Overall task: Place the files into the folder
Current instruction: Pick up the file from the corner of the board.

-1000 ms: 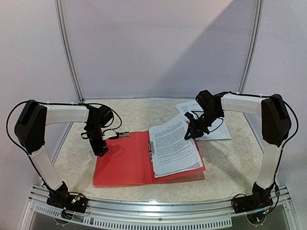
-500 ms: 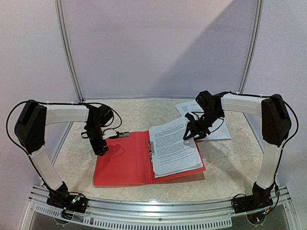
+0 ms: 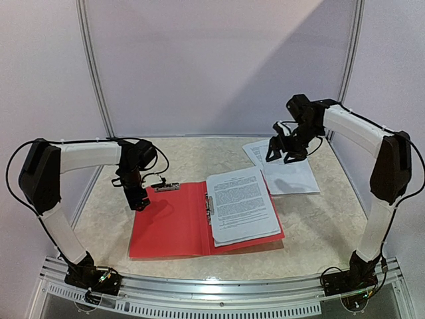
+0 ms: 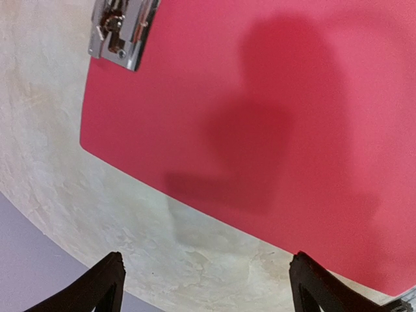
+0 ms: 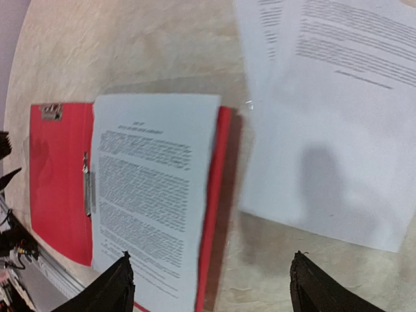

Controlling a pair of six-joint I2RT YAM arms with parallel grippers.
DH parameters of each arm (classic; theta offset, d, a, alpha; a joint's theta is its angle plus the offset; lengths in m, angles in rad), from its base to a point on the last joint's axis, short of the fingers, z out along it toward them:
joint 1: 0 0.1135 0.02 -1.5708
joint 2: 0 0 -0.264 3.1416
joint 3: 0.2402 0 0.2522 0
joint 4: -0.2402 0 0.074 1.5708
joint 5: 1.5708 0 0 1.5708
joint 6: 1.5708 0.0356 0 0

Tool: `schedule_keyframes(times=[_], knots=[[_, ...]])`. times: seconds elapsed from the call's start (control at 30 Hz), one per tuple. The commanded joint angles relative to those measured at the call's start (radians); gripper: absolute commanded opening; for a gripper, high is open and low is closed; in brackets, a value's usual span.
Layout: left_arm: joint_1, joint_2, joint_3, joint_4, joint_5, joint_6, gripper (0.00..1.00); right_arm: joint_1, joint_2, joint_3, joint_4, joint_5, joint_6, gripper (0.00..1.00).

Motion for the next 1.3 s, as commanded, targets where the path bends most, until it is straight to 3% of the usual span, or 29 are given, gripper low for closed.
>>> schedule_keyframes(times=[0.0, 0.23, 0.43, 0.7, 0.9, 1.13, 1.27], knots=[[0.008, -0.028, 0.068, -0.033, -0.005, 0.029, 0.89, -0.186, -0.027, -0.042, 0.023, 0.068, -0.04, 0.83], [-0.004, -0.014, 0.178, -0.079, -0.002, 0.042, 0.89, -0.445, 0.073, -0.13, 0.159, -0.107, -0.059, 0.82], [-0.039, 0.023, 0.264, -0.11, -0.011, 0.036, 0.9, -0.557, 0.228, -0.096, 0.24, -0.24, -0.052, 0.74], [-0.075, 0.065, 0.286, -0.118, -0.039, 0.033, 0.9, -0.583, 0.406, -0.066, 0.31, -0.394, -0.024, 0.51], [-0.084, 0.08, 0.294, -0.12, -0.043, 0.032, 0.9, -0.587, 0.43, -0.089, 0.363, -0.461, -0.002, 0.38], [-0.086, 0.088, 0.289, -0.113, -0.041, 0.033, 0.9, -0.592, 0.424, -0.107, 0.413, -0.579, 0.026, 0.11], [-0.085, 0.089, 0.287, -0.11, -0.04, 0.034, 0.9, -0.592, 0.441, -0.116, 0.44, -0.654, 0.048, 0.07]])
